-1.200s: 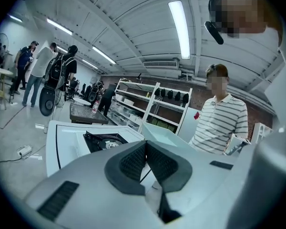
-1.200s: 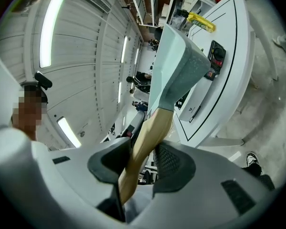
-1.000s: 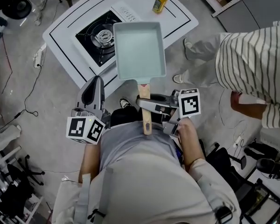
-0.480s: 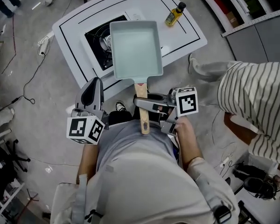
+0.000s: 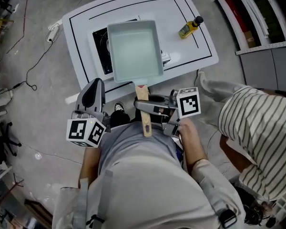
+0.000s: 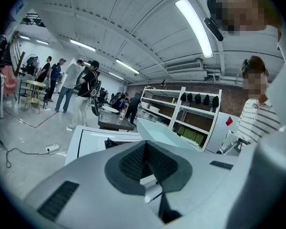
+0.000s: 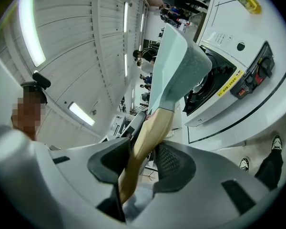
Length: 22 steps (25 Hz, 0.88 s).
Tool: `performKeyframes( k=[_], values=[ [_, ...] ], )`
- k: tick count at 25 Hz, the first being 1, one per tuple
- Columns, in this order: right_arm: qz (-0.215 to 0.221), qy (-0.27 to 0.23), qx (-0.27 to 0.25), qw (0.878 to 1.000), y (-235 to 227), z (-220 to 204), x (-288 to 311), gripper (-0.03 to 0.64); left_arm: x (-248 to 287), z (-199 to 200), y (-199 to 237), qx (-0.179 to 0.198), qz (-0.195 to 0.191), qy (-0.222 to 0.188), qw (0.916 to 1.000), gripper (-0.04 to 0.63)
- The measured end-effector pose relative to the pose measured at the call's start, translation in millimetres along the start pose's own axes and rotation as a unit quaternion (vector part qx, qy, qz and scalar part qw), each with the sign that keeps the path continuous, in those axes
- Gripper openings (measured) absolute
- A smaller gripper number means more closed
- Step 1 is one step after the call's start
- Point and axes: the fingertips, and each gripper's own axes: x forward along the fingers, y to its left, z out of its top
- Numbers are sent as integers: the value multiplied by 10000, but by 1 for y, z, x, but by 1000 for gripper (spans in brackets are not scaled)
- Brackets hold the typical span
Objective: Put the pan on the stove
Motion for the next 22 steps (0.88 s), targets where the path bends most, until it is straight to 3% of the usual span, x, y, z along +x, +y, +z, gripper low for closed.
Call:
performKeyframes(
  k=[9,22],
  values=[
    [166,459,113,9987,-13,18,-1,155,3,-5,3,-180,430,-144,9988,8],
    [189,746,115,9970,-32,36,2,155,4,-13,2,-144,800,35,9967,8]
  ],
)
